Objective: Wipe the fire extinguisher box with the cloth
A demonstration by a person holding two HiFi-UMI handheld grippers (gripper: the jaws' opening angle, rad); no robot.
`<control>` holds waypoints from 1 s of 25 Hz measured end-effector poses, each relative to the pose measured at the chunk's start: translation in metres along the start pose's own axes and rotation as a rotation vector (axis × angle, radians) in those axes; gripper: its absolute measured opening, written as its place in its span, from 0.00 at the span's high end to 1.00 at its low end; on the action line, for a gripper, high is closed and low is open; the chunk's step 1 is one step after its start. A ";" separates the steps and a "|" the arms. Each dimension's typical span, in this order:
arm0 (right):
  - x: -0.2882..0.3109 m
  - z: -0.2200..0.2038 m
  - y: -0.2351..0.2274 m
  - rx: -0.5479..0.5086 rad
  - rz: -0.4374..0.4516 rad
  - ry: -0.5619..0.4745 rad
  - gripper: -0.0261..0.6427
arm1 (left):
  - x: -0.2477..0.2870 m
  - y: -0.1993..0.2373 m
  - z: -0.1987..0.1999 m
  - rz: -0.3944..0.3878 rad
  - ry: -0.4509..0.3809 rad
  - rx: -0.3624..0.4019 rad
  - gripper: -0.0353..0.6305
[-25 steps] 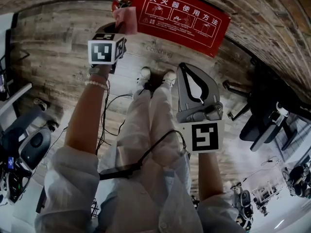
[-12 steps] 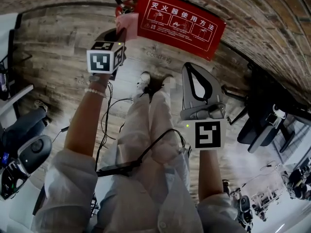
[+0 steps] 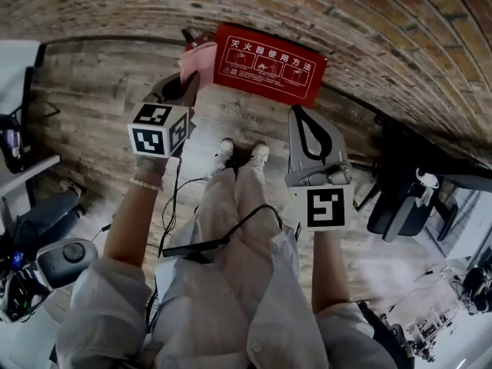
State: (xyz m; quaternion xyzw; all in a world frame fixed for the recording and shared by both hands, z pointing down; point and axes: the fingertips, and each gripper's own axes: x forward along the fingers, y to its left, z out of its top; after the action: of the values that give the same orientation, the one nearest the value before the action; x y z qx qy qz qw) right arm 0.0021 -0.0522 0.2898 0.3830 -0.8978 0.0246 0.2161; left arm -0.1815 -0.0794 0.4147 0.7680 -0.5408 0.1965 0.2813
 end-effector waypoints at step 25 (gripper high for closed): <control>-0.098 0.138 -0.029 -0.040 -0.091 -0.196 0.96 | -0.169 -0.154 0.205 -0.154 -0.405 0.380 0.93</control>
State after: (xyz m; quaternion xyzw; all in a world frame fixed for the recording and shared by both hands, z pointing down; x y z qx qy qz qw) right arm 0.0313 -0.0356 0.1213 0.4193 -0.8967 -0.0408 0.1355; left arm -0.0944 -0.0500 0.1217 0.8694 -0.4795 0.1151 0.0325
